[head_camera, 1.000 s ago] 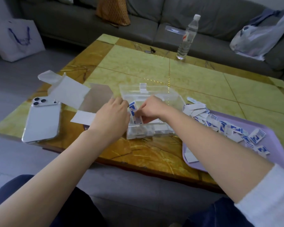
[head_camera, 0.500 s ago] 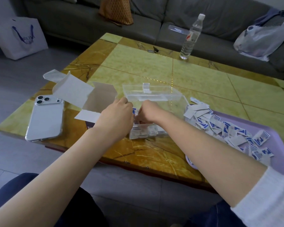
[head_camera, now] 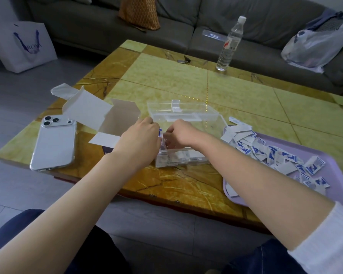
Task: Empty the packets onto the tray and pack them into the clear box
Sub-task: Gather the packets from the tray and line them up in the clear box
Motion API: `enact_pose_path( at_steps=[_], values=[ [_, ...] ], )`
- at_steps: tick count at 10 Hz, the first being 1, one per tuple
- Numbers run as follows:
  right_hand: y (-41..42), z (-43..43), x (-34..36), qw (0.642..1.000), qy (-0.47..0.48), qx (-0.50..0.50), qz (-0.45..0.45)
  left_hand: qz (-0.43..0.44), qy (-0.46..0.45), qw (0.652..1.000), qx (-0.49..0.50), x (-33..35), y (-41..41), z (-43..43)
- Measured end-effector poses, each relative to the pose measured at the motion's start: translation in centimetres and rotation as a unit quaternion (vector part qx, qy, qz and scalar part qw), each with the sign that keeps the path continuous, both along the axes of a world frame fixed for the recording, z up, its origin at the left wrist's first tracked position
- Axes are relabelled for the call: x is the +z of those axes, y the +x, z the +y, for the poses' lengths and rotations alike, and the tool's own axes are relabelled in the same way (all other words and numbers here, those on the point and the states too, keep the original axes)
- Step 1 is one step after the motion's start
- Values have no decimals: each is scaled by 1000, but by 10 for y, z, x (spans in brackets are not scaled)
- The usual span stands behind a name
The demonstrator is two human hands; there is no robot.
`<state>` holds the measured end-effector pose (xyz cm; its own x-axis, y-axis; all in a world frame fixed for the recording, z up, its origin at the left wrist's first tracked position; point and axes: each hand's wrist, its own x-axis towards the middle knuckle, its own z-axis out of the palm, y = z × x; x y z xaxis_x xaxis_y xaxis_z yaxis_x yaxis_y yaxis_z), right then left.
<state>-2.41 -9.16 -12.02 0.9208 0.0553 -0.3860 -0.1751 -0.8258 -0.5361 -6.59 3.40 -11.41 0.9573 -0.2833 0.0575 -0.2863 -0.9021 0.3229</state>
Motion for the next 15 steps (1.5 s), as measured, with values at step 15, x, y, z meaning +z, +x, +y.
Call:
enact_pose_path(
  at_steps=[15],
  values=[
    [-12, -29, 15, 990, -143, 5, 15, 15, 22, 1000, -5, 7, 0, -1]
  ],
)
